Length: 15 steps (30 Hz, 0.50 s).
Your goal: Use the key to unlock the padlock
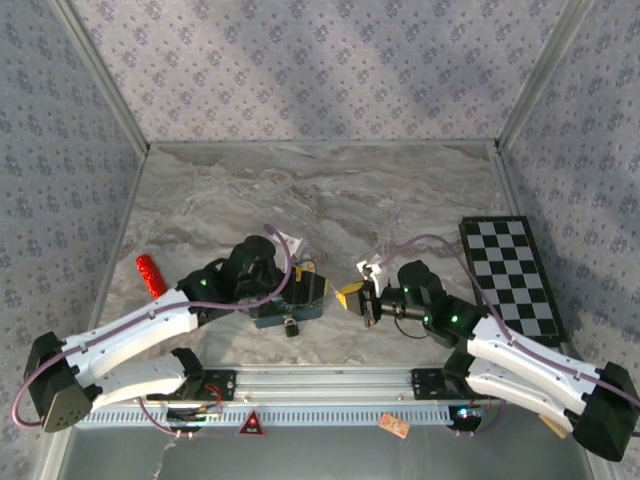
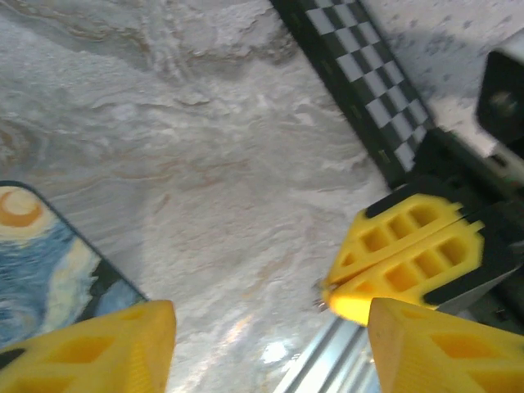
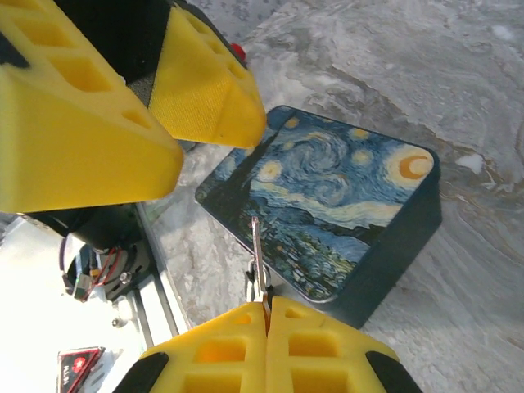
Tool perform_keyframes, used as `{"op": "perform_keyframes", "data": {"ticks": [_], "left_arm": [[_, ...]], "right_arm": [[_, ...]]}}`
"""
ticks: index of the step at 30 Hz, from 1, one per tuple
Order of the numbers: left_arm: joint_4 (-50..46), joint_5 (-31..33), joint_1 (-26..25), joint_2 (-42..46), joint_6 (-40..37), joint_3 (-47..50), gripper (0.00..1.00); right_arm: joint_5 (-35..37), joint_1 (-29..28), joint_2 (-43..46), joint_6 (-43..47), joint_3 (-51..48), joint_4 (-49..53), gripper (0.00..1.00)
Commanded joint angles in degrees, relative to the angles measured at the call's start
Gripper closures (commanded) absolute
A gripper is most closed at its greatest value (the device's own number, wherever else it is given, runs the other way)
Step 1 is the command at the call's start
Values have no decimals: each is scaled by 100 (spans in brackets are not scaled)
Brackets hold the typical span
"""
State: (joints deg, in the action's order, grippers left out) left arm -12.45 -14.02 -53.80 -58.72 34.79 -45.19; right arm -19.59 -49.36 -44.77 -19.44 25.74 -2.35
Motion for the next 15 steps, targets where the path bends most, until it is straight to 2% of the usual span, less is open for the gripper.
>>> {"op": "perform_keyframes", "data": {"ticks": [1, 3, 6, 15], "left_arm": [[357, -483, -43, -21, -226, -244, 50], [383, -610, -43, -67, -235, -273, 55], [376, -731, -44, -146, -244, -331, 59], [324, -830, -45, -149, -288, -332, 57]], "right_arm": [[-370, 58, -64, 183, 175, -506, 100], [-471, 67, -173, 210, 233, -629, 100], [-559, 67, -286, 248, 304, -751, 100], [-815, 213, -286, 200, 265, -959, 100]]}}
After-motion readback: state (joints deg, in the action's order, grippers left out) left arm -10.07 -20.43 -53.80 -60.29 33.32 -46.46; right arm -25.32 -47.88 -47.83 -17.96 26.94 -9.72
